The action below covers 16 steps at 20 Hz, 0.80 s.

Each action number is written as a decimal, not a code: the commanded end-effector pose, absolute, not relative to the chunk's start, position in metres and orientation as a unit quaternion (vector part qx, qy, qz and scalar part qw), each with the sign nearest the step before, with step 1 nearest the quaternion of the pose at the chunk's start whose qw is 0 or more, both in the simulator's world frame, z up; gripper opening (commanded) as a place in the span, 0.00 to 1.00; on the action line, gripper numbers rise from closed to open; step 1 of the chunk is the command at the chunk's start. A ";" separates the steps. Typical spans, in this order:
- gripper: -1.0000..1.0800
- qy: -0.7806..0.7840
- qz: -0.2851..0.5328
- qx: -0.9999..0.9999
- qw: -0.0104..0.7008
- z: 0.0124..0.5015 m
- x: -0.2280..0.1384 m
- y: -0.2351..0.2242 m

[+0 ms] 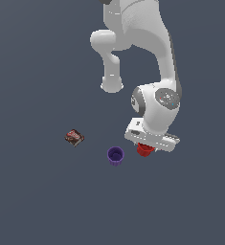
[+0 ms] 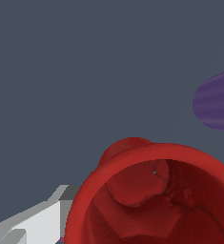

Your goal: Pick up a designated object from a clutter of objects.

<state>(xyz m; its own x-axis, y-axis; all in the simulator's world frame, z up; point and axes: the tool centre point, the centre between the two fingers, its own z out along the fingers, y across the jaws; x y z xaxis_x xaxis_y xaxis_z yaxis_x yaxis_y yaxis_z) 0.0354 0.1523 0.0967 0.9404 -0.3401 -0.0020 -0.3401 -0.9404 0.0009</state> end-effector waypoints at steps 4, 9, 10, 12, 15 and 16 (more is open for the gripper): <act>0.00 -0.173 0.000 0.985 0.000 0.147 0.032 0.140; 0.00 -0.173 0.000 0.985 -0.001 0.205 0.027 0.127; 0.00 -0.173 0.000 0.985 -0.001 0.217 0.027 0.124; 0.00 -0.173 0.000 0.985 -0.001 0.241 0.025 0.118; 0.00 -0.172 0.000 0.985 -0.001 0.277 0.022 0.110; 0.00 -0.172 0.000 0.985 -0.001 0.288 0.022 0.107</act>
